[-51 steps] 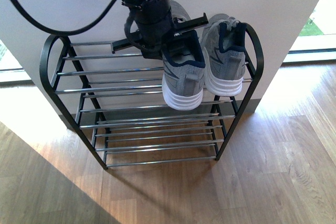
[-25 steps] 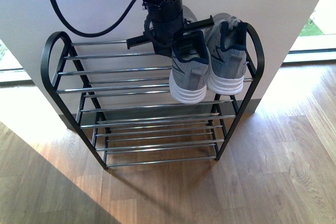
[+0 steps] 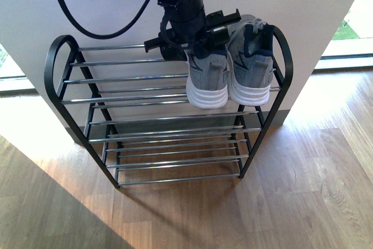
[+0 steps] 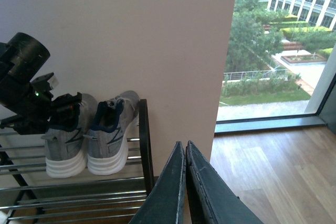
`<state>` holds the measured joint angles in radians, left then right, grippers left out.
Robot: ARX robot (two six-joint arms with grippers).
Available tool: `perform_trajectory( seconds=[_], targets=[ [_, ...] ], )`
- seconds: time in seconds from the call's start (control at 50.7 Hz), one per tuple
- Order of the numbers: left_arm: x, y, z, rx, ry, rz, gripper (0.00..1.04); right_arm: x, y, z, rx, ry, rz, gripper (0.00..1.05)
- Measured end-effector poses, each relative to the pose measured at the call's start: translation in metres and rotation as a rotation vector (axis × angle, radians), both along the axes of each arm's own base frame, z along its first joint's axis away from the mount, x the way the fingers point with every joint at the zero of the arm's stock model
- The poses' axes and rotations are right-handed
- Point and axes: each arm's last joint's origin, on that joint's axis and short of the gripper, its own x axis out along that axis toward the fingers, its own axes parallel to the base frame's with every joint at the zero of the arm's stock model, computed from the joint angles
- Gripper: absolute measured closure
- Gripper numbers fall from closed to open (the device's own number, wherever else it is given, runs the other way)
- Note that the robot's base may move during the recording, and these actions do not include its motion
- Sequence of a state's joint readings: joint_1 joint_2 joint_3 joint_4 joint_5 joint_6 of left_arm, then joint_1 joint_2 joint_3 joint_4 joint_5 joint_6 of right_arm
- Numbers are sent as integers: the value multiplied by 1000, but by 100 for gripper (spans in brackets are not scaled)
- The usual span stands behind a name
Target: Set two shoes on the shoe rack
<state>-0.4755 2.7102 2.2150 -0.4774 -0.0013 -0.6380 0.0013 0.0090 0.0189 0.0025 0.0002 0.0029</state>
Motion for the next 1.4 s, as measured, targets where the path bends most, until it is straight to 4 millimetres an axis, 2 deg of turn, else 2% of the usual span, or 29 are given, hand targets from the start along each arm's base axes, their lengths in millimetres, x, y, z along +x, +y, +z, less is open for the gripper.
perform_trajectory(
  seconds=[0.118,0.217,0.236,0.315,0.434,0.552,0.611,0.67,0.749,0.828,0.887,0.946,1.005,1.123,1.163,1.301,1.399],
  targets=[
    [-8,0,20,-2,-53,13,30,0,0,0,0,-1,0,103],
    [-24,7,51,-5,-149,42,9,0,0,0,0,-2,0,103],
    [-28,8,57,-4,-167,48,8,0,0,0,0,-2,0,103],
    [-47,19,80,6,-241,81,10,0,0,0,0,-2,0,103],
    [-90,48,110,53,-357,154,9,0,0,0,0,-2,0,103],
    [-149,89,137,102,-455,219,9,0,0,0,0,-2,0,103],
    [-190,113,149,129,-488,251,9,0,0,0,0,-2,0,103],
    [-222,131,155,150,-509,278,9,0,0,0,0,-2,0,103],
    [-247,145,158,172,-513,302,9,0,0,0,0,-2,0,103],
    [-282,165,164,235,-533,337,9,0,0,0,0,-2,0,103],
    [-293,171,173,223,-574,348,9,0,0,0,0,-2,0,103],
    [-294,175,174,172,-714,273,18,0,0,0,0,-2,1,103],
    [-301,185,161,186,-883,190,30,0,0,0,0,-2,0,101],
    [-315,201,149,261,-1019,142,50,0,0,0,0,-2,0,82],
    [-318,206,147,278,-1032,138,56,0,0,0,0,-2,0,76],
    [-333,222,133,322,-1038,119,86,0,0,0,0,-2,0,47],
    [-339,228,128,325,-1044,115,104,0,0,0,0,-2,0,29]
  ],
)
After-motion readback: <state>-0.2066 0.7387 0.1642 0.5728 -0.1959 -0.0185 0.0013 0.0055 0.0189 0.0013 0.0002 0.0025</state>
